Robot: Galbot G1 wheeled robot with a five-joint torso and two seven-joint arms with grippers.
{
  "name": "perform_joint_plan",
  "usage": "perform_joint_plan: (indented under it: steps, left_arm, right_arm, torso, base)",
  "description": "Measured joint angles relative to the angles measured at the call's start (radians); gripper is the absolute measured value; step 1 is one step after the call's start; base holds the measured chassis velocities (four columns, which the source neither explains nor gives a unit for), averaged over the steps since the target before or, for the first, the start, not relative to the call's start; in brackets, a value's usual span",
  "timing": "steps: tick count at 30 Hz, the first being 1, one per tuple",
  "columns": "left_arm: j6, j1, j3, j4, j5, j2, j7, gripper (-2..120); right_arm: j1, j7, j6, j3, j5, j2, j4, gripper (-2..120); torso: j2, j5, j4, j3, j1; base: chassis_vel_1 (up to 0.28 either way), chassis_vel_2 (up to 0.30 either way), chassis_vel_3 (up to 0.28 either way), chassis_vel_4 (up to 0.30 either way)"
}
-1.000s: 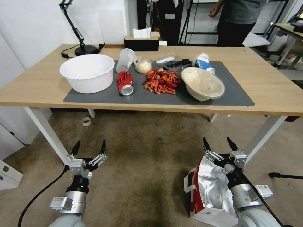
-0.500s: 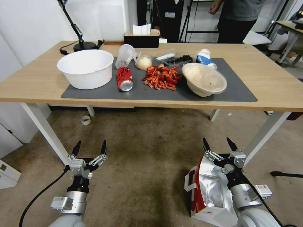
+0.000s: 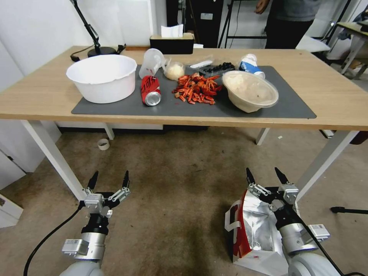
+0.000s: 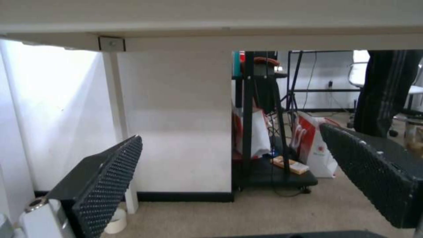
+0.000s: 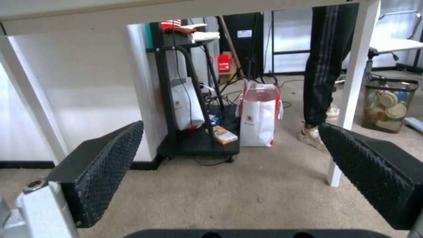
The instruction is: Pick up the food delivery bag from the floor and place it on the table.
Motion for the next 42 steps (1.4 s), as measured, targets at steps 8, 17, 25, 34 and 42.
perform_joint_plan:
  steps: [8,17,25,34,42]
  left_arm:
    - [-0.003,-0.002,0.001,0.002,0.006,-0.005,0.0,100]
    - [-0.003,-0.002,0.0,0.002,0.006,-0.004,-0.002,100]
    - [-0.003,-0.001,-0.002,-0.001,0.006,0.0,-0.002,100]
    - [0.0,-0.001,-0.002,-0.002,0.006,-0.001,-0.002,100]
    - [0.002,0.001,-0.003,-0.002,0.008,-0.002,-0.002,100]
  right_arm:
    - [-0.001,0.0,0.0,0.0,0.0,-0.005,0.0,100]
    - [-0.002,0.0,0.001,-0.006,0.0,-0.006,0.0,100]
    - [0.001,0.0,0.001,-0.007,0.0,-0.009,-0.001,100]
    - [0.002,0.0,0.001,-0.007,0.0,-0.009,-0.004,100]
    - [0.002,-0.002,0.001,-0.008,0.001,-0.01,-0.006,100]
  torso:
    - [-0.034,0.0,0.0,-0.023,-0.012]
    - [-0.07,0.0,0.0,-0.047,-0.023]
    - [-0.101,0.0,0.0,-0.069,-0.033]
    - [-0.136,0.0,0.0,-0.094,-0.042]
    - [-0.164,0.0,0.0,-0.115,-0.049]
  base:
    - [0.0,0.0,0.0,0.0]
    - [0.0,0.0,0.0,0.0]
    - [0.0,0.0,0.0,0.0]
    - [0.0,0.0,0.0,0.0]
    - [0.0,0.0,0.0,0.0]
